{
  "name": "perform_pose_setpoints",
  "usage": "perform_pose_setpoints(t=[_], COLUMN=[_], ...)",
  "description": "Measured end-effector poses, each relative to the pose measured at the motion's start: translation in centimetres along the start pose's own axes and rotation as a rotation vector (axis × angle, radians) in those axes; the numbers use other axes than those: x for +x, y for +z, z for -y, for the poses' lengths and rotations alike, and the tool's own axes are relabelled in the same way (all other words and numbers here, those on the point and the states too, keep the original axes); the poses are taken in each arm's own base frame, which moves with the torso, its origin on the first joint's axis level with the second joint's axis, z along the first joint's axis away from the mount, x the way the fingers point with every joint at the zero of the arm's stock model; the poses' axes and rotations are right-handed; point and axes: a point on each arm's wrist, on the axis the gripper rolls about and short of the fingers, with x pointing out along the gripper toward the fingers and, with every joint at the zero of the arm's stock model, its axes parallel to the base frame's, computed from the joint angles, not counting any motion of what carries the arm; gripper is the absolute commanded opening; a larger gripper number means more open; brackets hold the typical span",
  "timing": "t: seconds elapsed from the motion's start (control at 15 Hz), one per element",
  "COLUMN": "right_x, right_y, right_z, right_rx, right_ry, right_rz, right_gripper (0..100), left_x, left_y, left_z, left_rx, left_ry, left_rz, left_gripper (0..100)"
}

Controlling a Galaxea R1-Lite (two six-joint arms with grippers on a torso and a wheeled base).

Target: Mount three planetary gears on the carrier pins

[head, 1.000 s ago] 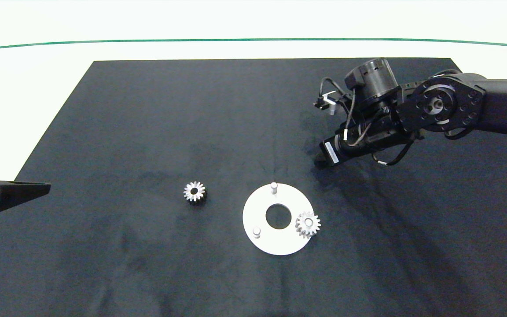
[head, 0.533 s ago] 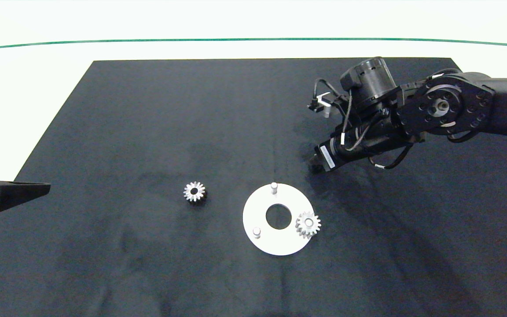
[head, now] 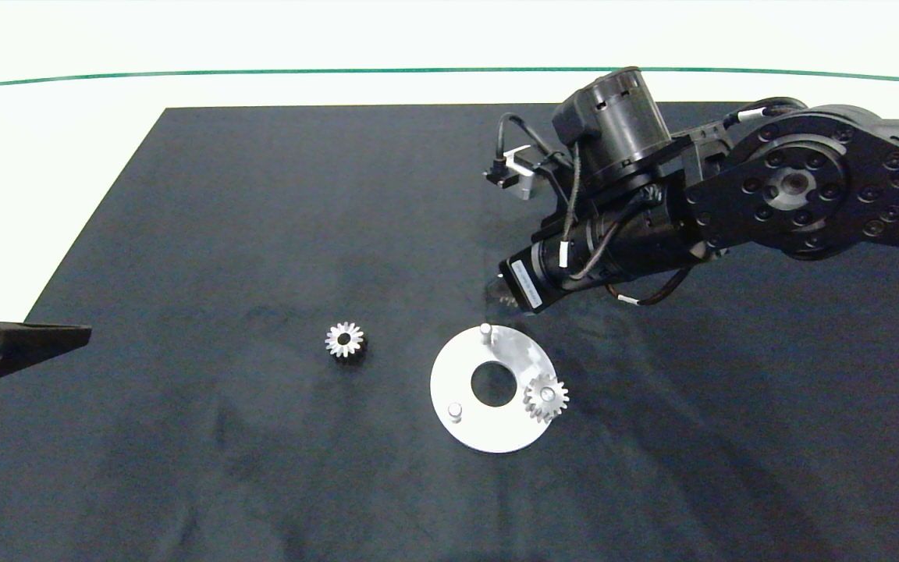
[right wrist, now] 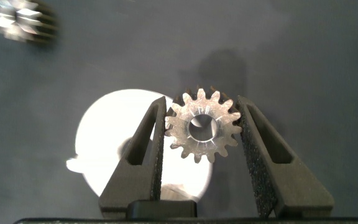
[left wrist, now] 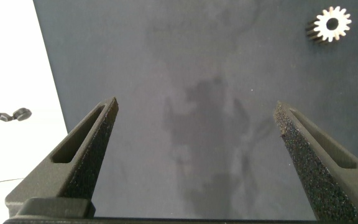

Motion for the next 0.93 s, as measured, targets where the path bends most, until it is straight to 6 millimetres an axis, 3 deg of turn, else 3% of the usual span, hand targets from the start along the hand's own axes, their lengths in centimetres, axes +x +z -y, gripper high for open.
perform_pose_setpoints(t=[0.33,0.93], right_x=[1.5,2.5], right_y=[0.0,-0.7], right_z=[-3.0,-3.5], right_rx=[-0.040,-0.057], right_ry=[0.036,0.000], right_rz=[-0.014,-0.057], right_gripper=[22,22], left_x=[0.0,0.0], left_y=[0.0,0.0], left_z=[0.0,0.0], left_rx=[0.000,0.000], left_ry=[0.000,0.002], left_rz=[0.000,0.002], left_gripper=[100,100])
